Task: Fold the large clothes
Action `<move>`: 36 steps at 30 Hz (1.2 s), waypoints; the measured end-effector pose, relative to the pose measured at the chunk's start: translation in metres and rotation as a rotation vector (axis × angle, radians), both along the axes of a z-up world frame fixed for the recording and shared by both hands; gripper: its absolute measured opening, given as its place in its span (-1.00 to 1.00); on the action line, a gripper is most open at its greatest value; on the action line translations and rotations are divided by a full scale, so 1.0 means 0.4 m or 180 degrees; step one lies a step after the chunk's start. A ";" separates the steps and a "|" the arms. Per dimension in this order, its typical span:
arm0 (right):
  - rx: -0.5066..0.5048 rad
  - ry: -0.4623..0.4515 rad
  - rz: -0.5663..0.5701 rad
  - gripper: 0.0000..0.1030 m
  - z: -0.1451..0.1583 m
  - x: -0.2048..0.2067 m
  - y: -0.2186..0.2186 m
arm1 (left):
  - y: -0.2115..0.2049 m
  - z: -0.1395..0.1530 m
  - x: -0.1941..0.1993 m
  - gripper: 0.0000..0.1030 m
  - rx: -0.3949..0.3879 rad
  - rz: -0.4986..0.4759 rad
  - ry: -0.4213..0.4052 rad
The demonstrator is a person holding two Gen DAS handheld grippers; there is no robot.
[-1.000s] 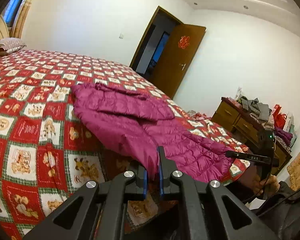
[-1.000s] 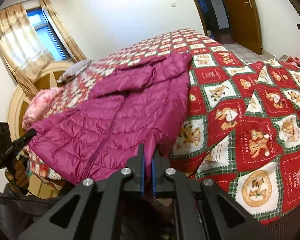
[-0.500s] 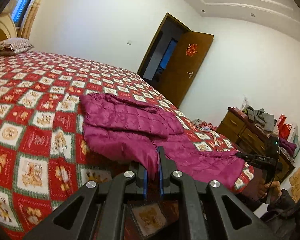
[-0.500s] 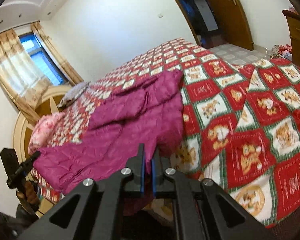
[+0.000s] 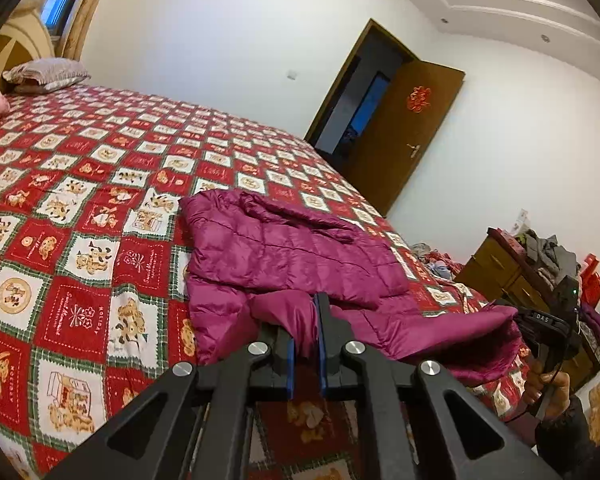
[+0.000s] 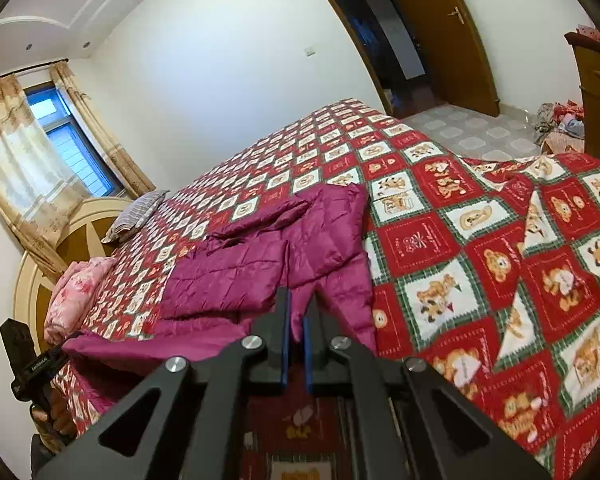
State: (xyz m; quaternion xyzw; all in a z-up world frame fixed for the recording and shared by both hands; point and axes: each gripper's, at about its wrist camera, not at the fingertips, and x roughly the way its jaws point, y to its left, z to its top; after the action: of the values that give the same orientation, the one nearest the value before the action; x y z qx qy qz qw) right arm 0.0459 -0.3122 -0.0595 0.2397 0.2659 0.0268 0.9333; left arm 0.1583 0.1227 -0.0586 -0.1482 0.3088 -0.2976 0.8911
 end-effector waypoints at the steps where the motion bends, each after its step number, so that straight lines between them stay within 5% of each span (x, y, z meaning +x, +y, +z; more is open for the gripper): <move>1: 0.0014 -0.0001 -0.0006 -0.85 0.001 0.006 -0.003 | -0.001 -0.001 0.012 -0.85 -0.0010 0.0011 0.0028; 18: -0.0072 0.0091 -0.0333 -0.85 0.025 0.248 -0.017 | -0.084 0.022 0.267 -0.85 0.0281 0.0339 0.0216; 36: -0.0311 0.0208 -0.0539 -0.85 0.022 0.464 -0.018 | -0.108 -0.035 0.503 -0.85 0.0255 0.0573 0.0579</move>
State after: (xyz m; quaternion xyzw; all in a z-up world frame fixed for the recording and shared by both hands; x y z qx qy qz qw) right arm 0.2316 -0.3192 -0.0507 0.2163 0.2759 -0.0729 0.9337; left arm 0.3594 0.0794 -0.0725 -0.1660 0.3855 -0.1892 0.8877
